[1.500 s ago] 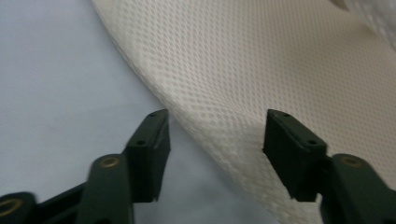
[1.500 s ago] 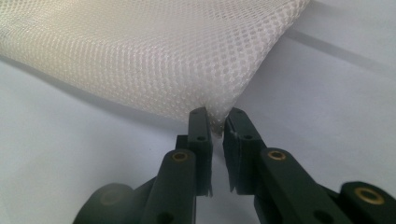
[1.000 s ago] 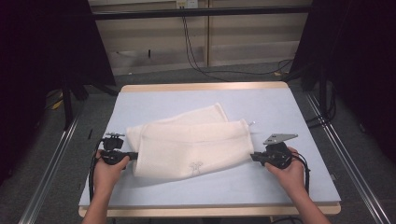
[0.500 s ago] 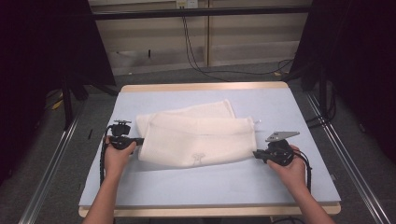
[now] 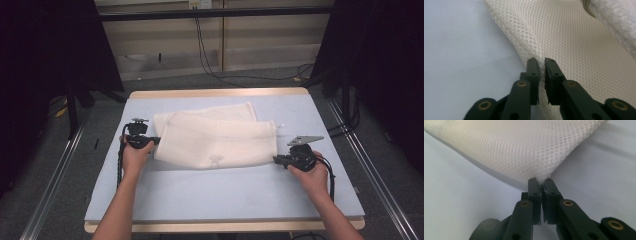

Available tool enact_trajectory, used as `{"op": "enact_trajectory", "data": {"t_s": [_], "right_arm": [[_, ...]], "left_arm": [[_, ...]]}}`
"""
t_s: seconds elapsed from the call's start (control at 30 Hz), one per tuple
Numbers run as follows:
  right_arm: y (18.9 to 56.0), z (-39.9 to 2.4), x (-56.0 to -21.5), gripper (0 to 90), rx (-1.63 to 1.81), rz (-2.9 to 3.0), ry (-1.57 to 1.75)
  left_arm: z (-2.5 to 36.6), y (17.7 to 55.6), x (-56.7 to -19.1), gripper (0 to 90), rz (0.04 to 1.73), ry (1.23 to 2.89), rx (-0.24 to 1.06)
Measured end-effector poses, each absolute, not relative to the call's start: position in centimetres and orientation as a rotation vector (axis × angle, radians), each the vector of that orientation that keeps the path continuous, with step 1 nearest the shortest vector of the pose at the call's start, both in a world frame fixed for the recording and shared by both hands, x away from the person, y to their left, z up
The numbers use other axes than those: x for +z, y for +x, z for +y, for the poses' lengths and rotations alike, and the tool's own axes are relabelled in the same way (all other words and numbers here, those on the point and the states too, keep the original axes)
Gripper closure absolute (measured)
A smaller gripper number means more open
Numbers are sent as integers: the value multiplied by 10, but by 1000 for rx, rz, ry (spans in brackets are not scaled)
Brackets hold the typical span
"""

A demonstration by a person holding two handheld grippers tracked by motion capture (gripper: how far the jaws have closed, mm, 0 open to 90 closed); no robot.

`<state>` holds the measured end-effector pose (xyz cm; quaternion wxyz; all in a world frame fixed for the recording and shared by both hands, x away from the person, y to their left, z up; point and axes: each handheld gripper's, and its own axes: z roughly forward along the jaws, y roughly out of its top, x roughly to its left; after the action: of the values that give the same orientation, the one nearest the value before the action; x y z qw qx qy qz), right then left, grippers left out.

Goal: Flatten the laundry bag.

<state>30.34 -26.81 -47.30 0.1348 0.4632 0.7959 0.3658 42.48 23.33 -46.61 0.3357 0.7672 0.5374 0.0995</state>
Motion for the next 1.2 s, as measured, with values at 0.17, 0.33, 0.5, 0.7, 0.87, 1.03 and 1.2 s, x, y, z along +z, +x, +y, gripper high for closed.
{"op": "enact_trajectory", "data": {"t_s": [0.17, 0.33, 0.5, 0.7, 0.87, 1.03, 1.2], "right_arm": [[297, -272, -469, 686, 1093, 2260, 1378], [297, -274, -465, 590, 1171, 2194, 1410], [299, -272, -462, 575, 1207, 2178, 1420], [304, -268, -461, 548, 1210, 2174, 1431], [306, -265, -461, 551, 1195, 2183, 1425], [307, -266, -461, 566, 1185, 2188, 1440], [308, -265, -461, 607, 1179, 2189, 1443]], "left_arm": [[236, 417, -459, 641, 1404, 1983, 235], [242, 411, -448, 536, 1408, 1954, 265], [245, 412, -438, 464, 1432, 1920, 254], [243, 417, -427, 431, 1452, 1893, 231], [240, 421, -421, 388, 1472, 1904, 207], [243, 424, -417, 341, 1503, 1861, 157], [239, 425, -413, 336, 1494, 1867, 133]]}}
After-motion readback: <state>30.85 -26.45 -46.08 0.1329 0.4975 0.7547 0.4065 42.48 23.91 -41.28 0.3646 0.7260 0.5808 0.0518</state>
